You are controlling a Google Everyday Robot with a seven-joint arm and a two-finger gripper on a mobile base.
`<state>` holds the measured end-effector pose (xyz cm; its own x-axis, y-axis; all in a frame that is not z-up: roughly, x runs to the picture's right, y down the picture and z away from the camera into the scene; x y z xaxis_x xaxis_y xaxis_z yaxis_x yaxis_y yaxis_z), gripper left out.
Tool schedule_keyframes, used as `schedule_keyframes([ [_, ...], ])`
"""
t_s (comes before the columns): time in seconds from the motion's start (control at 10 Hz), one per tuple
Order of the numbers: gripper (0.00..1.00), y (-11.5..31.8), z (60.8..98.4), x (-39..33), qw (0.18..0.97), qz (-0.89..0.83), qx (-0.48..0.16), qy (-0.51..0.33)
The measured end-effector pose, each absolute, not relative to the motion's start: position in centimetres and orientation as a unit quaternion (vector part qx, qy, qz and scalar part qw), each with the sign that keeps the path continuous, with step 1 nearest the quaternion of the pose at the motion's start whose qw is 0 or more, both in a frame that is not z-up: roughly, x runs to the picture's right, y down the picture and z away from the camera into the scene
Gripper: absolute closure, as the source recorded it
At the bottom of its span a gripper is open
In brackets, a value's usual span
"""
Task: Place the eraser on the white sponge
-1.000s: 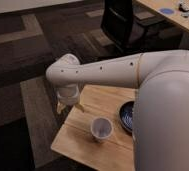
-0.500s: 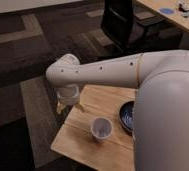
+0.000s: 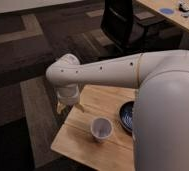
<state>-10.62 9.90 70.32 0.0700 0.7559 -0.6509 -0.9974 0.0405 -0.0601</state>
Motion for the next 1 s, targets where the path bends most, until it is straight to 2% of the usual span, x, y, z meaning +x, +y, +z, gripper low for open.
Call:
schedule_keyframes([
  [0.3, 0.35, 9.9, 70.3, -10.6, 0.682, 0.642, -0.261, 0.231],
  [0.7, 0.35, 3.9, 69.3, -6.2, 0.671, 0.665, -0.265, 0.191],
  [1.0, 0.35, 0.6, 69.1, 1.1, 0.665, 0.679, -0.247, 0.188],
])
